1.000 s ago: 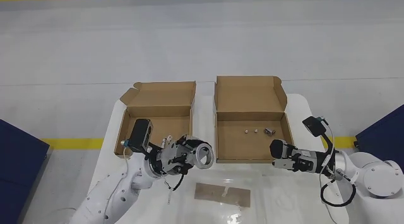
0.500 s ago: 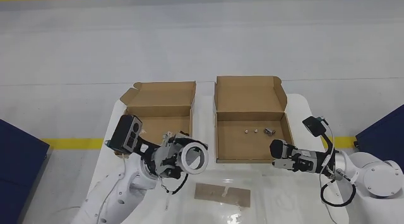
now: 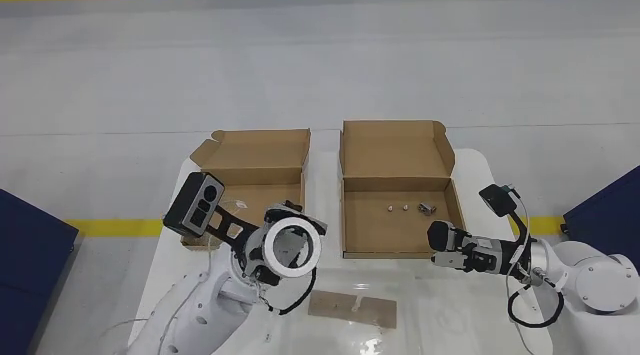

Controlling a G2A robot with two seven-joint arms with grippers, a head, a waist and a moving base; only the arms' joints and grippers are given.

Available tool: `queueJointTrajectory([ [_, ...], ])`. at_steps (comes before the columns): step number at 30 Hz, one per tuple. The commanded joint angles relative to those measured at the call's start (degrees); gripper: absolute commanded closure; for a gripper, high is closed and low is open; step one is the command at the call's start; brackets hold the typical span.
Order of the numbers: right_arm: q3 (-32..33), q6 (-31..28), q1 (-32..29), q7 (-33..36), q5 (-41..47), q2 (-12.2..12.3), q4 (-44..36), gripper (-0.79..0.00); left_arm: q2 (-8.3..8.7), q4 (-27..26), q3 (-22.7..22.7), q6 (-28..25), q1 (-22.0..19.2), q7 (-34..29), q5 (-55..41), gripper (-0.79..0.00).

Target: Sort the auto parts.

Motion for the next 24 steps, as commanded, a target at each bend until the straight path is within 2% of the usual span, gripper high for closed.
queueJointTrajectory([
  [1, 0.0, 0.0, 0.0, 0.0, 0.0, 0.0, 0.0, -0.785, -0.54, -1.0, 0.0, 0.0, 0.6, 0.0, -3.2, 0.000],
  [9, 0.0, 0.0, 0.0, 0.0, 0.0, 0.0, 0.0, -0.785, -2.23, -1.0, -2.1, 0.0, 2.6, 0.0, -8.4, 0.000],
  [18, 0.0, 0.0, 0.0, 0.0, 0.0, 0.0, 0.0, -0.785, -2.28, -0.9, -2.2, 0.0, 2.7, 0.0, -8.4, 0.000],
  [24, 0.0, 0.0, 0.0, 0.0, 0.0, 0.0, 0.0, -0.785, -2.91, -3.8, -3.5, 1.6, 4.2, -1.6, -13.6, 0.000],
])
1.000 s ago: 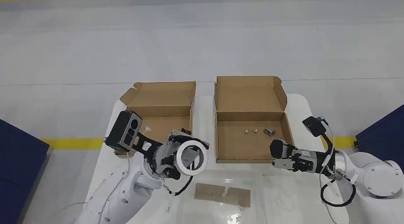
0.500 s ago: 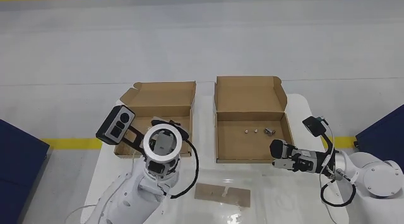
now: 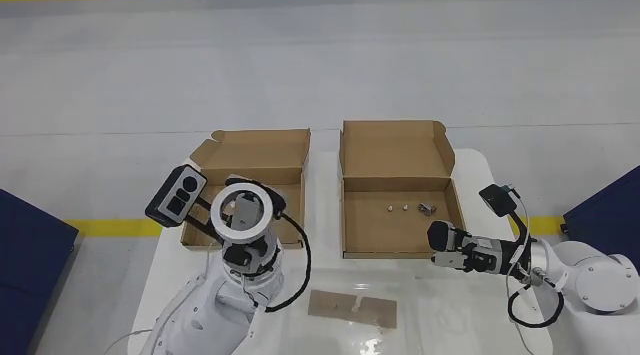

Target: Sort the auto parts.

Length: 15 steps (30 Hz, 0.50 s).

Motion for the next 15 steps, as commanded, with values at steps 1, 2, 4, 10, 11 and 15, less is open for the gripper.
queueJointTrajectory([
  [1, 0.0, 0.0, 0.0, 0.0, 0.0, 0.0, 0.0, -0.785, -0.22, -0.7, -0.6, -0.3, 0.2, -0.3, -1.4, 0.000],
  [2, 0.0, 0.0, 0.0, 0.0, 0.0, 0.0, 0.0, -0.785, -0.32, -0.9, -0.9, -0.4, 0.4, -0.7, -1.8, 0.000],
  [4, 0.0, 0.0, 0.0, 0.0, 0.0, 0.0, 0.0, -0.785, -0.48, -1.1, -1.7, -0.7, 0.5, -2.2, -1.7, 0.000],
  [10, 0.0, 0.0, 0.0, 0.0, 0.0, 0.0, 0.0, -0.785, -0.93, -1.6, -3.7, -1.4, 1.0, -6.8, 2.1, 0.000],
  [11, 0.0, 0.0, 0.0, 0.0, 0.0, 0.0, 0.0, -0.785, -0.98, -1.6, -4.1, -1.6, 1.0, -7.9, 3.3, 0.000],
  [15, 0.0, 0.0, 0.0, 0.0, 0.0, 0.0, 0.0, -0.785, -1.27, -2.1, -4.8, -1.8, 1.4, -10.2, 5.7, 0.000],
])
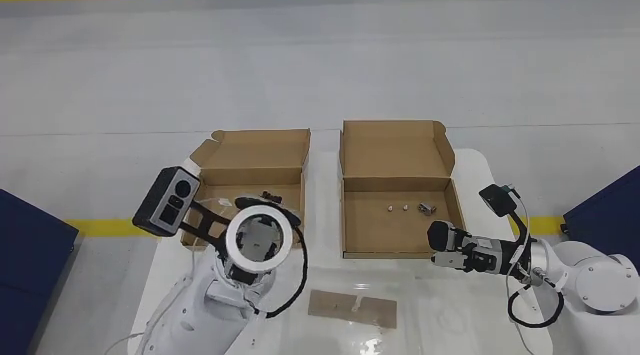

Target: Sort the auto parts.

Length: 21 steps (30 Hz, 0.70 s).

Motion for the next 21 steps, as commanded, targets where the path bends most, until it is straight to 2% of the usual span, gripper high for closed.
queueJointTrajectory([
  [1, 0.0, 0.0, 0.0, 0.0, 0.0, 0.0, 0.0, -0.785, -0.14, -0.2, -0.2, 0.0, 0.2, -0.8, 0.9, 0.000],
  [5, 0.0, 0.0, 0.0, 0.0, 0.0, 0.0, 0.0, -0.785, -0.44, -0.3, -0.3, 0.0, 0.6, -1.5, 1.1, 0.000],
  [15, 0.0, 0.0, 0.0, 0.0, 0.0, 0.0, 0.0, -0.785, -1.81, -1.3, 0.4, 0.0, 1.6, 2.5, -6.6, 0.000],
  [21, 0.0, 0.0, 0.0, 0.0, 0.0, 0.0, 0.0, -0.785, -2.41, -1.0, -0.5, 0.0, 1.6, 0.7, -7.0, 0.000],
])
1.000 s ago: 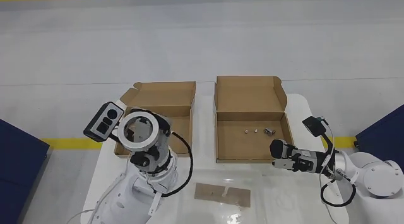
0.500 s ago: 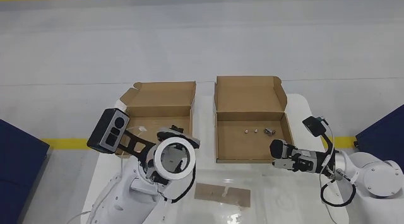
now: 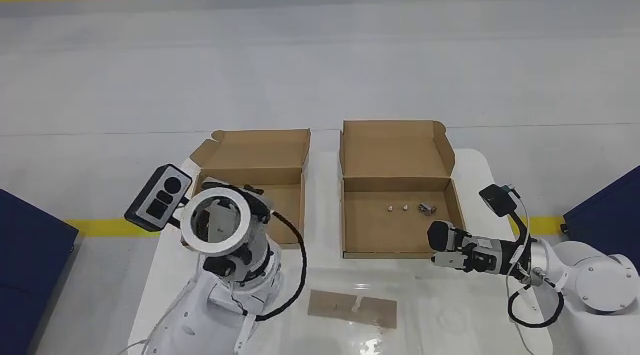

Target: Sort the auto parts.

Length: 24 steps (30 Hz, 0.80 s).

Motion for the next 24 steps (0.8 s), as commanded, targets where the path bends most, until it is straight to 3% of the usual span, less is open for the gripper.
queueJointTrajectory([
  [1, 0.0, 0.0, 0.0, 0.0, 0.0, 0.0, 0.0, -0.785, -0.09, 0.3, -0.7, 0.0, 0.0, -1.6, 1.5, 0.000],
  [16, 0.0, 0.0, 0.0, 0.0, 0.0, 0.0, 0.0, -0.785, -0.74, 0.1, -2.7, 0.0, 0.7, -6.9, 8.7, 0.000],
  [24, 0.0, 0.0, 0.0, 0.0, 0.0, 0.0, 0.0, -0.785, -1.53, -0.7, -1.6, 0.0, 1.6, -3.0, 2.3, 0.000],
])
